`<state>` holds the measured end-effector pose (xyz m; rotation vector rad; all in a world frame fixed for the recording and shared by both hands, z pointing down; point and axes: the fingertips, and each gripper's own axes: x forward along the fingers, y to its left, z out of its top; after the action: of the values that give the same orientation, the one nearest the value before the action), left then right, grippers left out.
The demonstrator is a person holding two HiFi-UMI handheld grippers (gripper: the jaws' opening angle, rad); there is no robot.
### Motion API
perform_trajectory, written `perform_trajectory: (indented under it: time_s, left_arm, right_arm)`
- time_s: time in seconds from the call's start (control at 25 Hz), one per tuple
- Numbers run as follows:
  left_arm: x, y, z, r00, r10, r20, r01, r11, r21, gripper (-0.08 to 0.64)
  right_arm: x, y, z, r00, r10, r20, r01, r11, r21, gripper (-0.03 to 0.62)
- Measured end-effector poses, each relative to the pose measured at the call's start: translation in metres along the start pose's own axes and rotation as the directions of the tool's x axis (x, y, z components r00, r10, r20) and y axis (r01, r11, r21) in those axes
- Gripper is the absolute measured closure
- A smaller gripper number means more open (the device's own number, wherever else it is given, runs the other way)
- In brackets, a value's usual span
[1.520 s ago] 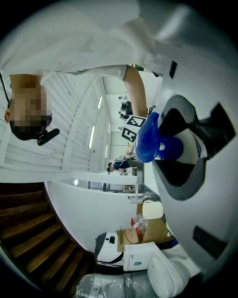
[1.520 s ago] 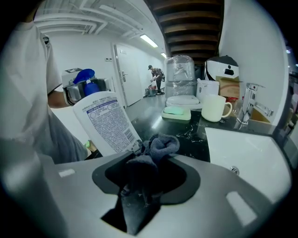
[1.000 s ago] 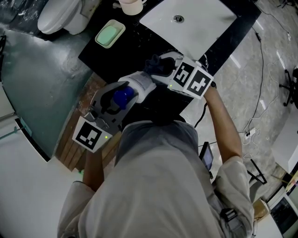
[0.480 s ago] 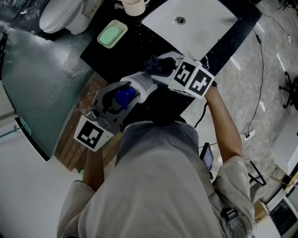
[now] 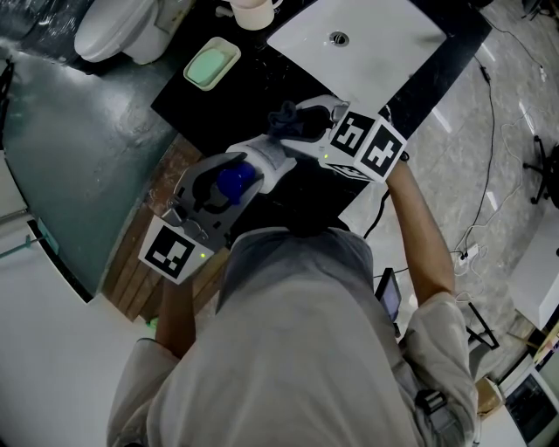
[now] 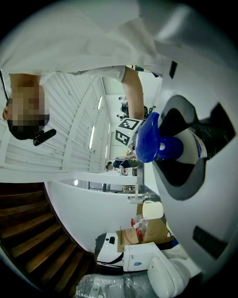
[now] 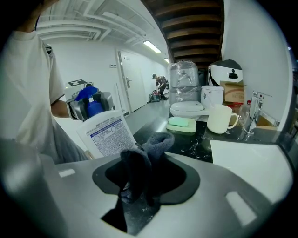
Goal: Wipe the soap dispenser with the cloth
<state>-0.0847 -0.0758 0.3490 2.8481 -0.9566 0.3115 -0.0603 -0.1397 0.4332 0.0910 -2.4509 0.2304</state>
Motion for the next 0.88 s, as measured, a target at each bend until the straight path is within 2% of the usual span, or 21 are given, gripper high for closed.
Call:
perform_trajectory:
  time_s: [0.36,0.88]
  left_arm:
    - [0.000,0.000,-0.001,1.000,0.002,-0.008,-0.002,1.000,0.002,0.414]
    - [0.001,-0.001,-0.002,1.000,0.002,-0.012,-0.002,1.000,0.003,0.414]
  right_arm:
    - [-0.004,0.003,0.008,0.999,0.015,0.033,-0.016,1.000,0.017,0.430]
    - [-0.010,0.010,0.021,0.998,0.033,0.058,-0.033,0.999,-0.003,0.430]
